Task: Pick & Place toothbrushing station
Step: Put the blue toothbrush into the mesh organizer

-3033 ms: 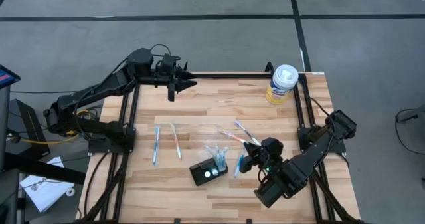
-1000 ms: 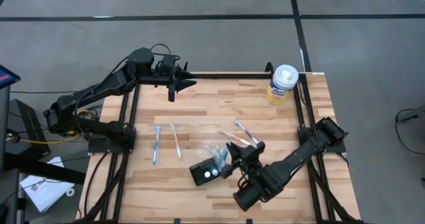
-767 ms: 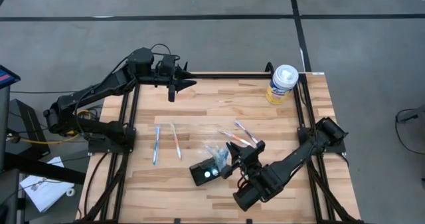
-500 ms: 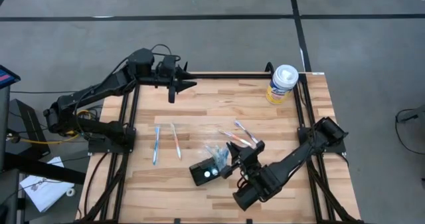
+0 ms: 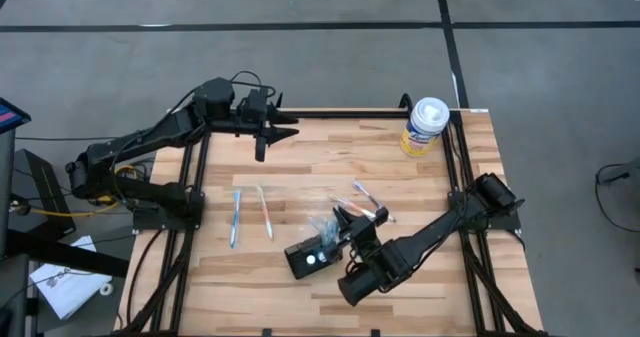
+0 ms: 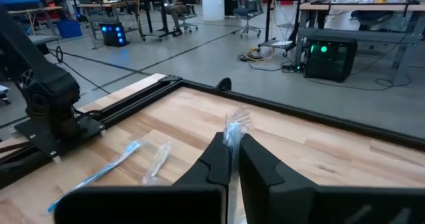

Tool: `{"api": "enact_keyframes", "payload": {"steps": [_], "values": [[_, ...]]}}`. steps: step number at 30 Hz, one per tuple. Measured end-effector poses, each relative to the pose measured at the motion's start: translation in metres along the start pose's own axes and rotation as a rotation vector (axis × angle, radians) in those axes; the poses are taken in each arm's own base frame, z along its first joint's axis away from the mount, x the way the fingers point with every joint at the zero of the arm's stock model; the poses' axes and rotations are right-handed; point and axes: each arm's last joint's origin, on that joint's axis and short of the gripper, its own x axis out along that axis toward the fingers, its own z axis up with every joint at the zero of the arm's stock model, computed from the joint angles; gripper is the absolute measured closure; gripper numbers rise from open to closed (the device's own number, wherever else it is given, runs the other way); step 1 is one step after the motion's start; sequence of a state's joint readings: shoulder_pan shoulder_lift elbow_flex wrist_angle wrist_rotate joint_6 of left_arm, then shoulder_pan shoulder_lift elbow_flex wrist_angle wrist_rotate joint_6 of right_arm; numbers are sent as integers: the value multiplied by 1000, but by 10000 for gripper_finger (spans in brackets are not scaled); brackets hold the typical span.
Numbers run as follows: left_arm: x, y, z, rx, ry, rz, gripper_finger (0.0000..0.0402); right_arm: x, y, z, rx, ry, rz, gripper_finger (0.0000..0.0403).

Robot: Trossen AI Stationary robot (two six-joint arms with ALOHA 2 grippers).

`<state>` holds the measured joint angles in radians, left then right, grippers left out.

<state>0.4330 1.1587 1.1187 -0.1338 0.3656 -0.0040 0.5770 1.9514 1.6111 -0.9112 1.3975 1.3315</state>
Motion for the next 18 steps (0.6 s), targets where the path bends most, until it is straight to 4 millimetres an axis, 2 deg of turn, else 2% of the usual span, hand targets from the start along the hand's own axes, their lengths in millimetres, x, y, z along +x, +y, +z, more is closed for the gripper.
{"api": "enact_keyframes", "payload": {"steps": [3, 12, 18], "values": [[1, -3, 0, 2, 0, -10, 270, 1, 1, -7, 17, -1, 8, 399], [7, -13, -2, 6, 11, -57, 270, -4, 3, -8, 27, -9, 20, 399], [12, -18, -4, 7, 23, -81, 270, -20, 2, -10, 51, -75, 42, 399]]}}
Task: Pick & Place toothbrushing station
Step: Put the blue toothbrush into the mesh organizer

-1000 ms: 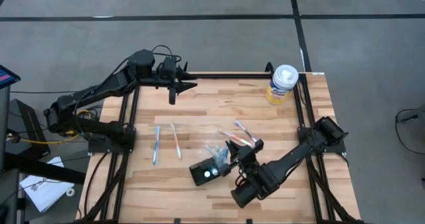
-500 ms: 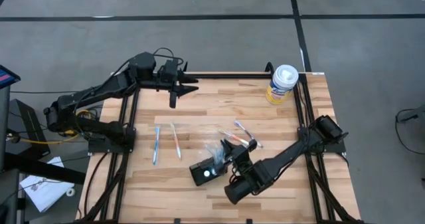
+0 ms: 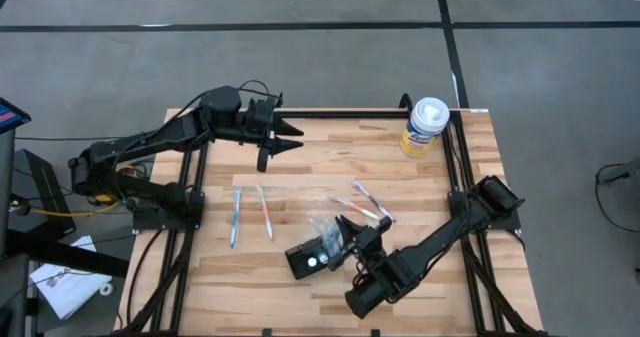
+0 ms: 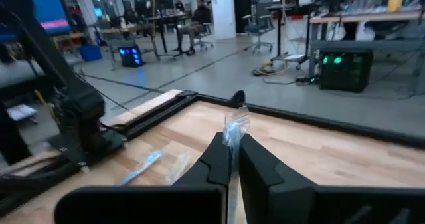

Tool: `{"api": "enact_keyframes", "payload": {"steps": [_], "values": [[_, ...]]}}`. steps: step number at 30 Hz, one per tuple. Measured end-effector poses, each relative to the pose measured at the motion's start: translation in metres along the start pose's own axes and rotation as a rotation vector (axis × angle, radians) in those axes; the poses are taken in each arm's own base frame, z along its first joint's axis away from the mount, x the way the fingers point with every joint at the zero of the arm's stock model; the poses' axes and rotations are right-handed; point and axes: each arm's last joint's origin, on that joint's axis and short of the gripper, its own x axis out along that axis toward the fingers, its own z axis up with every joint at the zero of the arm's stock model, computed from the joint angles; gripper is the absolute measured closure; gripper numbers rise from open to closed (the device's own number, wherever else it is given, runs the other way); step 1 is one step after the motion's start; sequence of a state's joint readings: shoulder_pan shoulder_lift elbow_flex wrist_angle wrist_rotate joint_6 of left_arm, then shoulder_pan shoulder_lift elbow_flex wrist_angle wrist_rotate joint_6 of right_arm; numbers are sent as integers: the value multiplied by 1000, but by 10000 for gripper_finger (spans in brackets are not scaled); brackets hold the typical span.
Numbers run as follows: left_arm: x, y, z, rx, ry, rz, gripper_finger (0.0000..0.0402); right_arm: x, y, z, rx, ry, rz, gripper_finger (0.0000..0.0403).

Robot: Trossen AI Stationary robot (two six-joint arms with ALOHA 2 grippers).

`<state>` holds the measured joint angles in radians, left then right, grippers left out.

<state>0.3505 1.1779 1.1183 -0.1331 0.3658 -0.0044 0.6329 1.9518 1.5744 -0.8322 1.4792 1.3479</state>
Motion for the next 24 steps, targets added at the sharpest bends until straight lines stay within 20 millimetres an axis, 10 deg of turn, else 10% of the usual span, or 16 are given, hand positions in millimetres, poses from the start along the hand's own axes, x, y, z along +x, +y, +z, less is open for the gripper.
{"api": "enact_keyframes", "payload": {"steps": [24], "values": [[58, -14, -26, 84, 62, -31, 270, 2, -27, -62, 76, 3, 10, 399]]}}
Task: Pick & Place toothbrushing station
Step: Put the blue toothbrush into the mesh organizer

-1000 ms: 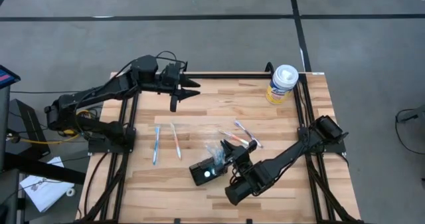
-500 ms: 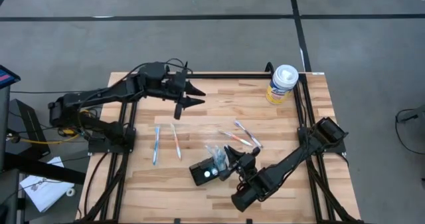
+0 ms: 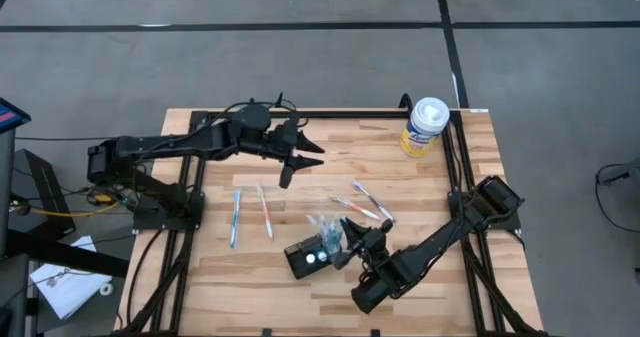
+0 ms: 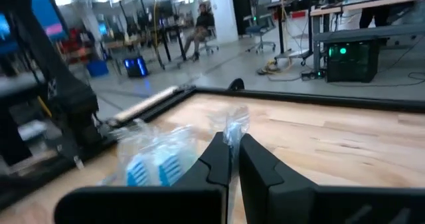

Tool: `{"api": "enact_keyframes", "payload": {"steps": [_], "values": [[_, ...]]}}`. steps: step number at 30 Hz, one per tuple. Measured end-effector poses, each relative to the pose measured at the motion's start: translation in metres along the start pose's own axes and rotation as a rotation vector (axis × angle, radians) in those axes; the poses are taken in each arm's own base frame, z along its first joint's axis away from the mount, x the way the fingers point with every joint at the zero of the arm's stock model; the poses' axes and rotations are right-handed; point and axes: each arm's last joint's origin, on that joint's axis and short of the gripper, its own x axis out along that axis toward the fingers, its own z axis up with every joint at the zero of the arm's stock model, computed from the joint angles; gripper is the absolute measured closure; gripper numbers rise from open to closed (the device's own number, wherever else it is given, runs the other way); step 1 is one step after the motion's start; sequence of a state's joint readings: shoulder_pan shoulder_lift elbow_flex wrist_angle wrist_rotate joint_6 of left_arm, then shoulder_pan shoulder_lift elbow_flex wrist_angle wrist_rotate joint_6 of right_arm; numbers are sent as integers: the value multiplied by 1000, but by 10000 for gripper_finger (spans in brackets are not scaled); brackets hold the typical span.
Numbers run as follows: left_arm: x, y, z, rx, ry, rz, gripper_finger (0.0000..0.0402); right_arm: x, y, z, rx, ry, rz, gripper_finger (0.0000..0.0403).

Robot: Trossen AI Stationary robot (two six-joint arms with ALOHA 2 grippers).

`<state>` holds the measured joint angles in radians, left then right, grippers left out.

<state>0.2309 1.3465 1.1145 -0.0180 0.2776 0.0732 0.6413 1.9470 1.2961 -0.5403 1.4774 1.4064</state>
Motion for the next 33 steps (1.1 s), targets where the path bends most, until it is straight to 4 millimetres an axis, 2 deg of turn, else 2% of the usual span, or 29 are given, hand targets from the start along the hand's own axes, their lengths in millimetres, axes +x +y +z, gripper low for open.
{"api": "enact_keyframes", "payload": {"steps": [5, 12, 17, 28, 30, 33], "values": [[0, 0, 1, 19, -10, 26, 270, -1, -12, -17, 53, -39, 3, 399], [-22, -4, 19, 52, -99, 56, 270, 12, -21, -24, 57, 9, -23, 399], [-32, -6, 26, 61, -138, 62, 270, 13, -17, -23, 36, 37, -11, 399], [-29, -10, 25, 57, -132, 37, 270, 16, -13, -23, 48, 51, -7, 402], [-29, -10, 25, 55, -129, 37, 270, 17, -13, -23, 59, 51, -6, 395], [-29, -10, 24, 60, -126, 37, 265, 20, -13, -24, 104, 94, -4, 352]]}}
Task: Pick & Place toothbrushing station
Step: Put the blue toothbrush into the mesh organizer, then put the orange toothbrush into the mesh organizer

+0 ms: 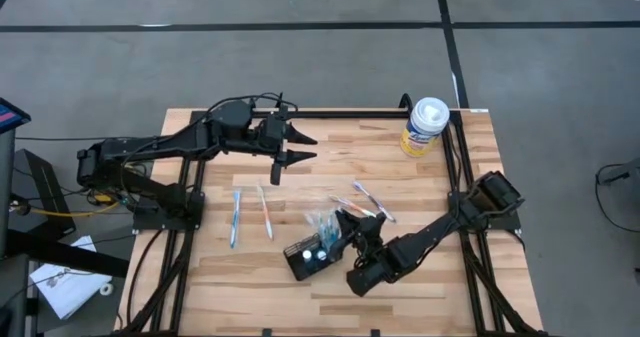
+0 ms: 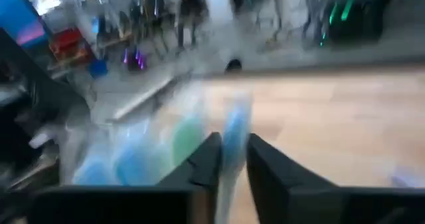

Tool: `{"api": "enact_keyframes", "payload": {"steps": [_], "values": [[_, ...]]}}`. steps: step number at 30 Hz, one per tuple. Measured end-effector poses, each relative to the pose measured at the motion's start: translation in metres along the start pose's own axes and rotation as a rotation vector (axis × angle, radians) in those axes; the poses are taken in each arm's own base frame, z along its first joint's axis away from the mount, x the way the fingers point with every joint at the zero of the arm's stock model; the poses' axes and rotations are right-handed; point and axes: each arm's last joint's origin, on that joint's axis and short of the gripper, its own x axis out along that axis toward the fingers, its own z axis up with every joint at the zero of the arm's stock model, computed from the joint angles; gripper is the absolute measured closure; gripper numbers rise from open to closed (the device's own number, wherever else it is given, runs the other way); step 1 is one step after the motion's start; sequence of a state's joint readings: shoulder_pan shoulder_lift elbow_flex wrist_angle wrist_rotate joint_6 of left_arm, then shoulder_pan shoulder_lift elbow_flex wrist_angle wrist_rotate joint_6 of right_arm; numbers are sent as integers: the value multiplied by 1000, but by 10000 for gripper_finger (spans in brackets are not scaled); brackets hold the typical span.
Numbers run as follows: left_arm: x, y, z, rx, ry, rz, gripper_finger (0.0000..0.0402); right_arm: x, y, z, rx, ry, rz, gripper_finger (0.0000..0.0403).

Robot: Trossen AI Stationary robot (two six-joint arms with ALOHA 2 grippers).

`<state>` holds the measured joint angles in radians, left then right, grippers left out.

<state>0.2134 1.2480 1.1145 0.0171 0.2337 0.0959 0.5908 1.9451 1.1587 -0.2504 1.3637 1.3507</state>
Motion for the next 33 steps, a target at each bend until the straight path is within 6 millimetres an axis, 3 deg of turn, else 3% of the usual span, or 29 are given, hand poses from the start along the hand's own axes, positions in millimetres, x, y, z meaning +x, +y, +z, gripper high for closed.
{"api": "enact_keyframes", "payload": {"steps": [2, 5, 10, 17, 28, 33], "values": [[0, 0, 0, 2, 1, 0, 256, 0, 1, -6, 33, 132, 28, 311], [0, 0, 0, 3, 0, 0, 241, -4, 3, -9, 33, 184, 59, 248], [0, -1, 0, 2, 0, -14, 232, -4, 14, -3, 9, 156, 74, 188], [0, -2, 0, -13, -2, -41, 243, -2, 30, 16, 31, 135, 79, 182], [0, -3, 0, -34, -3, -61, 243, -20, 49, 72, 45, 97, 145, 156], [0, -3, 0, -56, -3, -62, 241, -22, 49, 81, 12, 94, 149, 156]]}}
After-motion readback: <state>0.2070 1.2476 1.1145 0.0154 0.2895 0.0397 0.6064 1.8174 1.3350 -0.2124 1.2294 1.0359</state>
